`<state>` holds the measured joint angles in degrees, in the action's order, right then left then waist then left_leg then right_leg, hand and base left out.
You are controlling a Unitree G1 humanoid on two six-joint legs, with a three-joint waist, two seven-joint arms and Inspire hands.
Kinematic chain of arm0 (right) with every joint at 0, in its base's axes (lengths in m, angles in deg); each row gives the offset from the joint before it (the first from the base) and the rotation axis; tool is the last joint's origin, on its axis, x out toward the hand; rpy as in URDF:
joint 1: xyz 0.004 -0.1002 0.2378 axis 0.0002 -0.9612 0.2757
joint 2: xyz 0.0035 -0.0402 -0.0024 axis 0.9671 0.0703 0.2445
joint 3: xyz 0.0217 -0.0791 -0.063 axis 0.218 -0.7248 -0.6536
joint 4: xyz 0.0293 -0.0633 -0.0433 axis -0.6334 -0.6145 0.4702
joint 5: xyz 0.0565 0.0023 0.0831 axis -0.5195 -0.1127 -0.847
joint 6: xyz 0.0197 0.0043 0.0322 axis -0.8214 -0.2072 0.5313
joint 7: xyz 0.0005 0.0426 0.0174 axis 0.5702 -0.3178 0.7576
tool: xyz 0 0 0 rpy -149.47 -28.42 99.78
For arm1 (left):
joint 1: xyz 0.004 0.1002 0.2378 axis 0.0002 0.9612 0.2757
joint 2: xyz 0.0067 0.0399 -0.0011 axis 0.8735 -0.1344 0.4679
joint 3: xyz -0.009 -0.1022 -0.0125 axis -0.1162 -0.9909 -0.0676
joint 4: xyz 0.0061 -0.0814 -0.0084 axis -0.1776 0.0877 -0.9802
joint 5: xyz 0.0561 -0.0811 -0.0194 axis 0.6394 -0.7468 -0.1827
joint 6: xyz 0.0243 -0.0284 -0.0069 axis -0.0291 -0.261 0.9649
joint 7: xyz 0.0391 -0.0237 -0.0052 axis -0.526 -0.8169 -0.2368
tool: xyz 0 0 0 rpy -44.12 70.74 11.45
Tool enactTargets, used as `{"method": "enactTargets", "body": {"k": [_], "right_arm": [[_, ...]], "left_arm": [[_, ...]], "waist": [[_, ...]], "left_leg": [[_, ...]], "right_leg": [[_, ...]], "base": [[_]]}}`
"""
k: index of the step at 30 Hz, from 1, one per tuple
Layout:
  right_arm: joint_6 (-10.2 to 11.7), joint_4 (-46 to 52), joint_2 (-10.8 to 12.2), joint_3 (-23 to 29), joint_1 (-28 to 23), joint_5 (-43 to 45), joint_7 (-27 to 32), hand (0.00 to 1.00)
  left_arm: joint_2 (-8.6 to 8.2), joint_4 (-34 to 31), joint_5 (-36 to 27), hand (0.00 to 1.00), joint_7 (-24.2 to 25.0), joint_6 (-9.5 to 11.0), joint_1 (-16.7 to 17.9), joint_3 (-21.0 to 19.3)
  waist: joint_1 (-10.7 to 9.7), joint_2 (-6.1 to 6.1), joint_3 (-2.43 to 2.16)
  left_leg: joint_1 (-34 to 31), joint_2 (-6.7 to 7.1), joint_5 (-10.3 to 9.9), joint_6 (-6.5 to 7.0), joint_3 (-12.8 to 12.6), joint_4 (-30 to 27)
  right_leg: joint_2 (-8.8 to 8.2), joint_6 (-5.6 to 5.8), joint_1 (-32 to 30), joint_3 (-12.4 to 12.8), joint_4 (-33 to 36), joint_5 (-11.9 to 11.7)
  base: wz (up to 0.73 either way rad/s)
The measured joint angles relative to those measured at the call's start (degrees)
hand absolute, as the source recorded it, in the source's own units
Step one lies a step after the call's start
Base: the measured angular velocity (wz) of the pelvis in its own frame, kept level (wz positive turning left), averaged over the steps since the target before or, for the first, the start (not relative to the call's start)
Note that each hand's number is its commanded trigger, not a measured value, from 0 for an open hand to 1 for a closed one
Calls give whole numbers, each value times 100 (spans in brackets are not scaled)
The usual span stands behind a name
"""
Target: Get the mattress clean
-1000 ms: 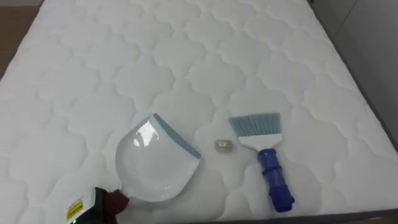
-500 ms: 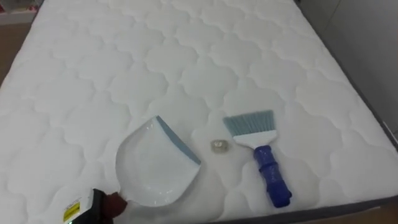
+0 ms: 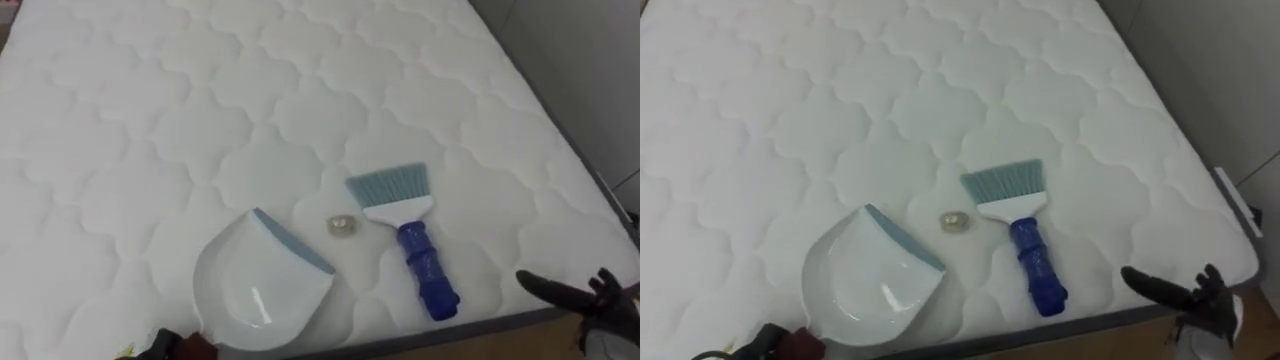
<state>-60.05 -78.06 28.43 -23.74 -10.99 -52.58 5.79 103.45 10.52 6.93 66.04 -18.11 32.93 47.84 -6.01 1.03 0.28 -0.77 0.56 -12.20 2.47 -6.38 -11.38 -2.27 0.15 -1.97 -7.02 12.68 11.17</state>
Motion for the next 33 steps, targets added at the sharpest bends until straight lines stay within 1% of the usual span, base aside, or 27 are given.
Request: {"method": "enactTargets", "body": {"k": [2, 3, 6, 9, 11, 16, 18, 20, 21, 22, 23, 25, 26, 30, 33], "right_arm": [[24, 305, 3, -20, 1, 115, 271, 0], [44, 401, 3, -29, 4, 195, 353, 0], [158, 584, 3, -46, 195, 650, 818, 0], [188, 702, 3, -81, 261, 1060, 1054, 0], [189, 754, 5, -108, 308, 1248, 1207, 0], [188, 1244, 5, -331, 305, 1625, 1612, 0], [188, 1538, 11, -481, 314, 1835, 1760, 0], [189, 1677, 13, -620, 319, 2059, 1848, 0], [189, 1738, 14, -663, 356, 2174, 1895, 0], [191, 1750, 14, -669, 382, 2212, 1921, 0], [192, 1769, 14, -669, 404, 2275, 1968, 0], [222, 1774, 15, -748, 415, 2291, 1976, 0], [242, 1773, 18, -831, 422, 2291, 1970, 0], [315, 1602, 29, -1100, 441, 2276, 1867, 0], [317, 1313, 29, -1197, 564, 2241, 1751, 0]], "left_arm": [[0, 27, -419, 100, 206, -11, 2, 14], [1, 32, -533, 100, 266, -11, 2, 12], [24, 53, -943, 100, 638, -18, -53, 26], [23, 53, -937, 100, 879, -16, -62, 23], [25, 55, -938, 100, 935, -16, -74, 25], [24, 88, -923, 100, 920, -38, -188, 37], [23, 152, -927, 100, 900, -45, -275, 118], [14, 204, -922, 100, 889, -66, -345, 191], [-10, 211, -897, 100, 881, -72, -365, 192], [-31, 220, -885, 100, 881, -73, -382, 192], [-73, 250, -815, 100, 881, -75, -428, 192], [-88, 250, -699, 100, 880, -68, -460, 192], [-88, 250, -663, 100, 879, -66, -481, 201], [-86, 332, -666, 100, 877, -61, -615, 244], [-81, 460, -657, 100, 880, -64, -766, 253]], "waist": [[3, 2, 0], [10, 4, -2], [6, 32, -10], [28, 70, -19], [37, 74, -20], [150, 62, -24], [182, 46, -25], [203, 34, -24], [269, 13, -12], [289, 2, -6], [325, -15, -5], [404, -31, 1], [449, -49, 12], [480, -106, 45], [471, -112, 49]], "left_leg": [[-8, -2, 0, 0, -3, 2], [-24, -2, 0, 0, -4, 1], [-211, 3, 30, 6, -8, -20], [-306, 7, 40, 8, -7, -31], [-351, 9, 43, 10, 2, -40], [-458, 11, 52, 9, -7, -42], [-511, 12, 55, 6, 0, -46], [-517, 14, 55, 6, 15, -45], [-524, 14, 55, 6, 17, -43], [-524, 13, 55, 6, 17, -42], [-524, 12, 55, 6, 16, -42], [-520, 9, 55, 6, 16, -42], [-525, 7, 55, 6, 35, -41], [-572, 1, 60, -1, 65, -44], [-627, 7, 70, 0, 102, -48]], "right_leg": [[2, 0, -6, 5, 3, 0], [3, 0, -6, 6, 9, 0], [-11, 0, -200, -6, 107, 0], [-15, -1, -305, -3, 120, 0], [-19, -2, -326, -22, 112, -2], [-10, -9, -455, -3, 120, -12], [-11, -10, -507, -14, 125, -14], [-10, -10, -499, -38, 112, -14], [-13, -10, -502, -46, 108, -14], [-15, -10, -504, -46, 106, -14], [-16, -10, -504, -46, 105, -14], [-12, -10, -499, -51, 99, -14], [-11, -10, -494, -64, 88, -14], [-19, -10, -509, -127, 85, -14], [-30, -10, -544, -167, 85, -14]], "base": [[0], [0], [0], [0], [2], [-2], [2], [5], [0], [0], [0], [0], [0], [7], [8]]}}
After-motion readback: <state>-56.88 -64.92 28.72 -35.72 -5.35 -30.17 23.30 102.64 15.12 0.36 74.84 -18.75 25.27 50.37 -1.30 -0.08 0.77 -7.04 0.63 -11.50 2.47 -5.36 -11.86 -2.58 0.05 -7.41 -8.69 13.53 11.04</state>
